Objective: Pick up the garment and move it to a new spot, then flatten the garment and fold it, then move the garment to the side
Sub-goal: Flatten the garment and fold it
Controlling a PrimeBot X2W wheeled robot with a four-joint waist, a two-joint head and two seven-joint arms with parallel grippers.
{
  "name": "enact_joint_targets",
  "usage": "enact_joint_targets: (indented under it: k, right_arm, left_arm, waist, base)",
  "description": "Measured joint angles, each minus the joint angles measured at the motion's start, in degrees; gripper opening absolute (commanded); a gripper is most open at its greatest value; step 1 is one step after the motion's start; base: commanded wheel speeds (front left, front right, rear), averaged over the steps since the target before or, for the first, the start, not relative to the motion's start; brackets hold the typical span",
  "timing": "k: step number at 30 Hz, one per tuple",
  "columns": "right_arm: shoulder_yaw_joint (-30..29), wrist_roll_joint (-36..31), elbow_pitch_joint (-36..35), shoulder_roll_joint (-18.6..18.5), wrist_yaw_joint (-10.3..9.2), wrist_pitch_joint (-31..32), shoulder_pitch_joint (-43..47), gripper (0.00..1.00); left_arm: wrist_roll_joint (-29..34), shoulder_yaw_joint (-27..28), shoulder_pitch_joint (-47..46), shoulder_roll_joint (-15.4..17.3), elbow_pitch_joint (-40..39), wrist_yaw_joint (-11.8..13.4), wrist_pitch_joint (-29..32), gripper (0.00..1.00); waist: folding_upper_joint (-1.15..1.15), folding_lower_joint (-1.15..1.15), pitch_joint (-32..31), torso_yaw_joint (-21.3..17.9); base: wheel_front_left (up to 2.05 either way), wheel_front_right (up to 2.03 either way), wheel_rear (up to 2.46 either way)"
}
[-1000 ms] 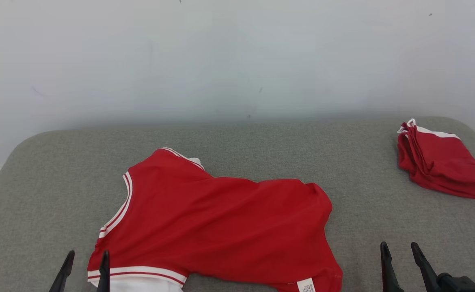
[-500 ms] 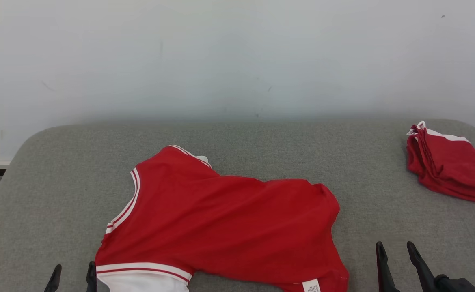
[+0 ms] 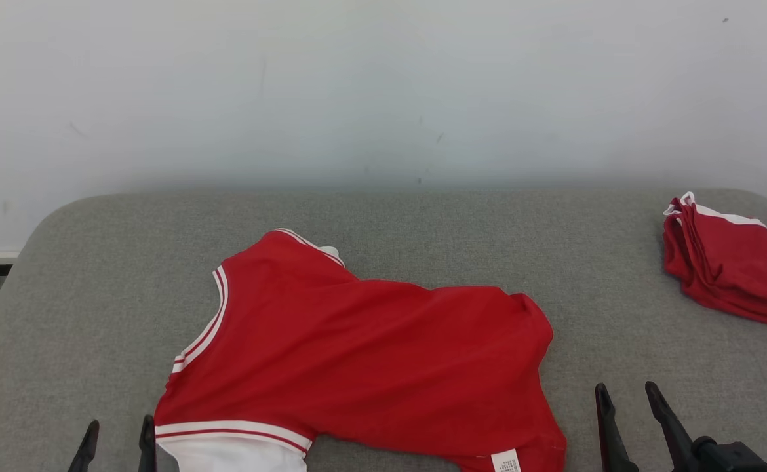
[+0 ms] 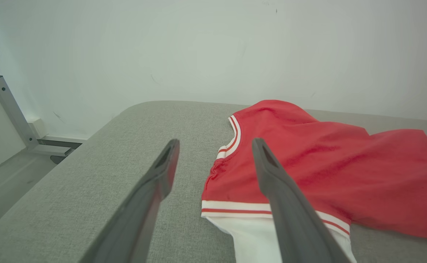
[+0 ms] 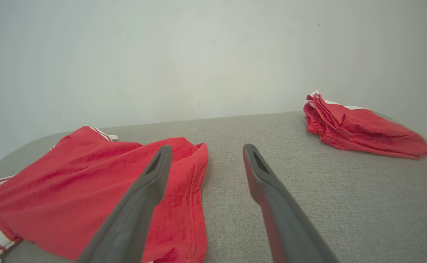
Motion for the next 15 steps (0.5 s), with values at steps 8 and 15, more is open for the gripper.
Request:
enact_joint_targets:
  k: [8, 15]
  right_arm:
    - [1.38, 0.26, 3.21, 0.01, 0.00, 0.91, 0.58, 1.00]
    - [3.03, 0.52, 10.47, 0.00, 0.00, -0.27, -0.05, 1.00]
  left_arm:
    - [-3.49, -4.25, 0.20, -0.49, 5.47, 0.00, 1.54, 1.00]
    - [-6.01, -9.23, 0.21, -0.35, 13.23, 0.00, 1.64, 1.00]
  waist:
    - [0.00, 0.00, 0.76, 0.19]
    - [0.00, 0.00, 1.39, 0.56]
  base:
    - [0.00, 0.00, 0.00]
    - [0.00, 0.00, 0.00]
